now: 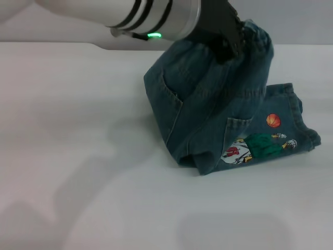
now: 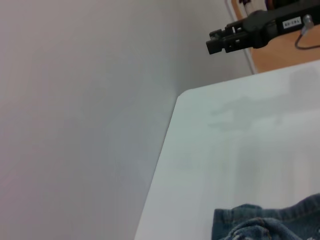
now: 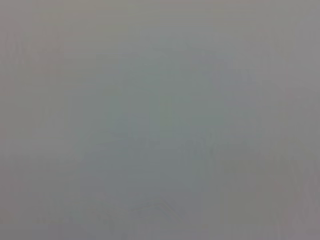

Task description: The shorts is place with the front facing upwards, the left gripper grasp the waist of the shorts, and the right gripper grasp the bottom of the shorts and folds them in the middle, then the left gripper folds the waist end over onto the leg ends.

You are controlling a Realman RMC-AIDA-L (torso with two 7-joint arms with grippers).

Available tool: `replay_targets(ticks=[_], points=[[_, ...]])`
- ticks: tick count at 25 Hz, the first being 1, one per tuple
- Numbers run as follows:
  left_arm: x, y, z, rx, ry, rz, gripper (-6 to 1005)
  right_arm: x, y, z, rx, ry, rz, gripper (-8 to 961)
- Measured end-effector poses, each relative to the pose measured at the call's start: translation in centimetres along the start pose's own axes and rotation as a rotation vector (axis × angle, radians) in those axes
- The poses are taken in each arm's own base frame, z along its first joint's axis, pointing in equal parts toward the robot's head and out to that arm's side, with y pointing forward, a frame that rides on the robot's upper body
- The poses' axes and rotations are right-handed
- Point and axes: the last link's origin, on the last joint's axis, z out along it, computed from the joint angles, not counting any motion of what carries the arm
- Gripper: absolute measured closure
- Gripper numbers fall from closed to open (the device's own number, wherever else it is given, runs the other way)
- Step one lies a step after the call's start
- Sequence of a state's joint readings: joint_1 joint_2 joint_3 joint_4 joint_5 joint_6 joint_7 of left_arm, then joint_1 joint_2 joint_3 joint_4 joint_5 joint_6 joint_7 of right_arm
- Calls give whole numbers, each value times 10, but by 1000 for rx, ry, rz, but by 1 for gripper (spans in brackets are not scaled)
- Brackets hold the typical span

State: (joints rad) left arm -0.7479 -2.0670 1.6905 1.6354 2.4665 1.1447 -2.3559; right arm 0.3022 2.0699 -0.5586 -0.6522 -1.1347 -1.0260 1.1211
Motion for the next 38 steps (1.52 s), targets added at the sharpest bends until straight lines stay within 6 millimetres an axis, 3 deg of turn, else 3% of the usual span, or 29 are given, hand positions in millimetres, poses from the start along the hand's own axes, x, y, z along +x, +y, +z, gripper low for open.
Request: replay_targets(ticks=[17,29,38], points=[[1,17,30,-20,85,-47,952,1,-3,-12,-10,-7,3,510],[3,21,41,-32,123,-78,874,1,-4,-18,-14,-12,10,510],[2,14,44,16,161,-136,815,2,-4,-18,-16,-10,10,509]])
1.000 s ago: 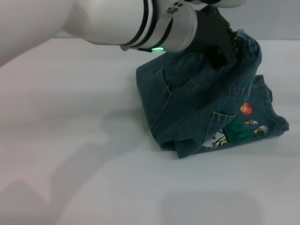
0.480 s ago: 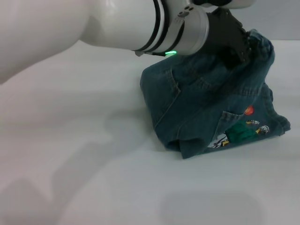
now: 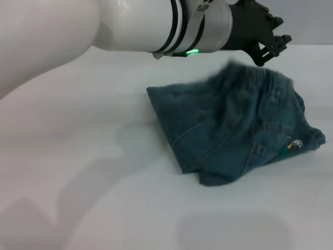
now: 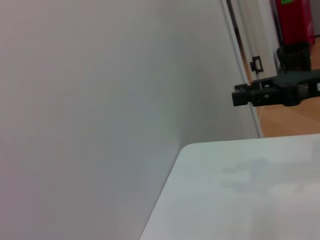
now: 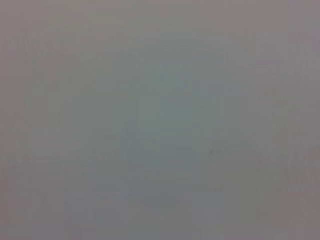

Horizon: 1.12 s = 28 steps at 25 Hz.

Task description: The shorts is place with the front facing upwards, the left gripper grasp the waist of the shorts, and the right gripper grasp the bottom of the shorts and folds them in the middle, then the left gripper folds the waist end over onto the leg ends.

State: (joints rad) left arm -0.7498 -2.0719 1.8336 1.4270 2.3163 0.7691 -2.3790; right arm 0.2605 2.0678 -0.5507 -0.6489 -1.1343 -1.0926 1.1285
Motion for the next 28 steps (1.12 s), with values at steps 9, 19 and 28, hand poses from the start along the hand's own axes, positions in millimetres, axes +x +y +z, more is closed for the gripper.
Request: replay_targets(ticks=[9,19,28], points=[[-3,-3,1,6,-10,-13,586,3,2,2,-4,6,7,510],[-17,-24,-13,117,40,-122,191,3,5,5,-17,10,7,509],[-48,-60,-50,410,239,-343,154,4,4,5,-10,13,4,510]])
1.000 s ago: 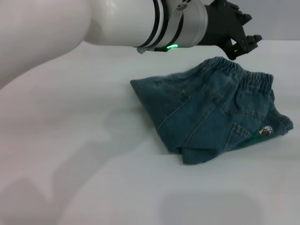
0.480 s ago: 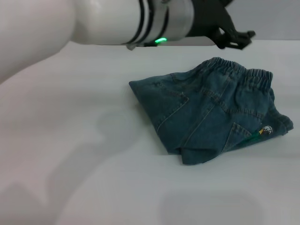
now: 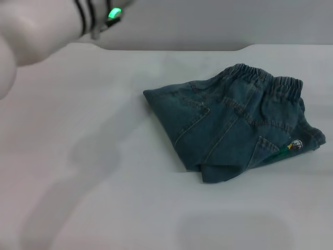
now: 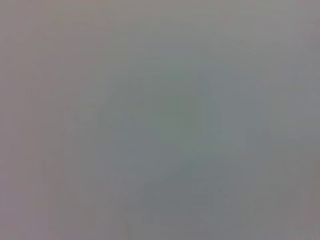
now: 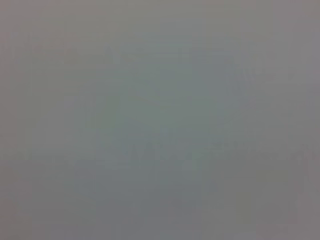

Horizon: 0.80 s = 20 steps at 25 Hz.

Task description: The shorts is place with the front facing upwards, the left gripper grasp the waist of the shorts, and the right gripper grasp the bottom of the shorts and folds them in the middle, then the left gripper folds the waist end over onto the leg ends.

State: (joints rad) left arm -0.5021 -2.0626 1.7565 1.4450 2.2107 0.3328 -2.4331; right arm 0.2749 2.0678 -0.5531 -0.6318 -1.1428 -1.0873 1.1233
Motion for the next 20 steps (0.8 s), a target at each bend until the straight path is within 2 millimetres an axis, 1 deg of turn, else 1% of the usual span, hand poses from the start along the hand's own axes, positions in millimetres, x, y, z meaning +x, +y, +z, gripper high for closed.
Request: replay_targets(ticks=[1,2,3,5,6,7,8,10,14,17,20], points=[[0,0,0,0,0,0,155,0,0,0,2,0,-3,510],[-9,-17,-10,109,56,-59,155,0,-1,-1,6,-1,-7,510],[-13,-23,-14,147,75,-79,155,0,-2,-1,9,-3,-13,510],[-13,-23,-14,147,75,-79,155,0,-2,-1,12,-3,-26,509],[-23,-34,-22,235,115,-122,154,0,-2,-1,13,-3,-33,509],[-40,-44,-31,341,151,-169,154,0,-2,-1,13,-4,-40,509],[-43,-45,-33,359,158,-179,154,-1,-2,-1,13,-5,-46,510],[-60,-51,-40,437,191,-240,153,-1,-2,0,12,-7,-57,510],[-85,-60,-52,544,282,-326,154,-2,0,3,7,-11,-73,509],[-95,-59,-56,555,338,-322,155,-2,0,5,6,-13,-91,509],[-101,-52,-59,556,379,-274,155,-2,1,7,10,-19,-109,510]])
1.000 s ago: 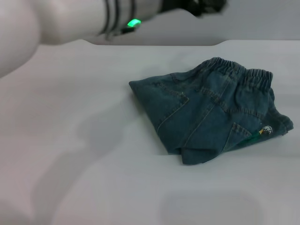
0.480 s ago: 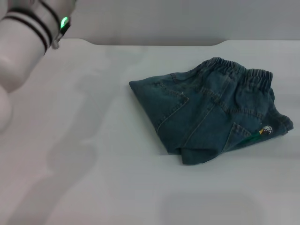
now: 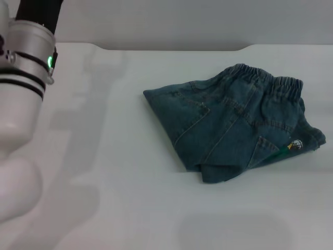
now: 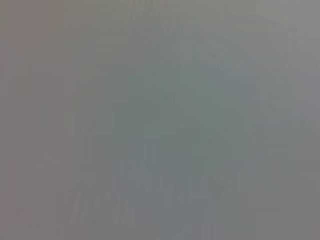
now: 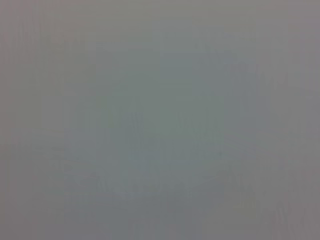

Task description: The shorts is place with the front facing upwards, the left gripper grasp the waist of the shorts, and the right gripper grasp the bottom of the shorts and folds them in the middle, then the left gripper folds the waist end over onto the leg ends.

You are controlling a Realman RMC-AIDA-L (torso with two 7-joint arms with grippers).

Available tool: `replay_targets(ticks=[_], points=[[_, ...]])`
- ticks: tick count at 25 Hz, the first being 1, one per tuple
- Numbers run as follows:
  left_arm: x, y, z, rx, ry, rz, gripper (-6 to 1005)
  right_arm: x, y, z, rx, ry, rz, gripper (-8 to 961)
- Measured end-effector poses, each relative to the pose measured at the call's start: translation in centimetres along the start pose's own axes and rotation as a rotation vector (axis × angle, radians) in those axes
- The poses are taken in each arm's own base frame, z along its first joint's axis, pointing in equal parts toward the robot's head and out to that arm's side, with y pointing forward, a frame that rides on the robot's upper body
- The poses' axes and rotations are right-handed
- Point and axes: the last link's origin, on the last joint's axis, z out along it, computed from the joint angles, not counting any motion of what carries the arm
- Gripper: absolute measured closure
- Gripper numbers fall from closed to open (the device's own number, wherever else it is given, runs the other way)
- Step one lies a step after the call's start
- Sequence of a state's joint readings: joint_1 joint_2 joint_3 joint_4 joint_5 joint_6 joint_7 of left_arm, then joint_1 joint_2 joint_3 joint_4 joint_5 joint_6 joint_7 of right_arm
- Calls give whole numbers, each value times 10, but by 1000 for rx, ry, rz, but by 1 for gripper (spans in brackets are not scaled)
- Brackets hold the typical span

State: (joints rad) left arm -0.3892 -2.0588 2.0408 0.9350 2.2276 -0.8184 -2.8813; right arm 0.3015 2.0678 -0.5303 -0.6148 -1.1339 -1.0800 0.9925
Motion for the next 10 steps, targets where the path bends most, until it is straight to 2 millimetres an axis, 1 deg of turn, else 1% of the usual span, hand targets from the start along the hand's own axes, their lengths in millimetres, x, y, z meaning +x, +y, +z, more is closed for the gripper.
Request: replay_targets(ticks=[2,6,7,10], points=[[-2,3,-6,-18,34,29,155,0,1,3,0,-4,-2,510],[-3,2,-13,-28,76,72,155,-2,3,9,-9,-8,2,510],[-5,-3,-18,-19,100,98,155,-2,4,10,-11,-10,4,510],[-8,-9,-25,-8,118,123,155,-2,5,12,-13,-13,8,510]])
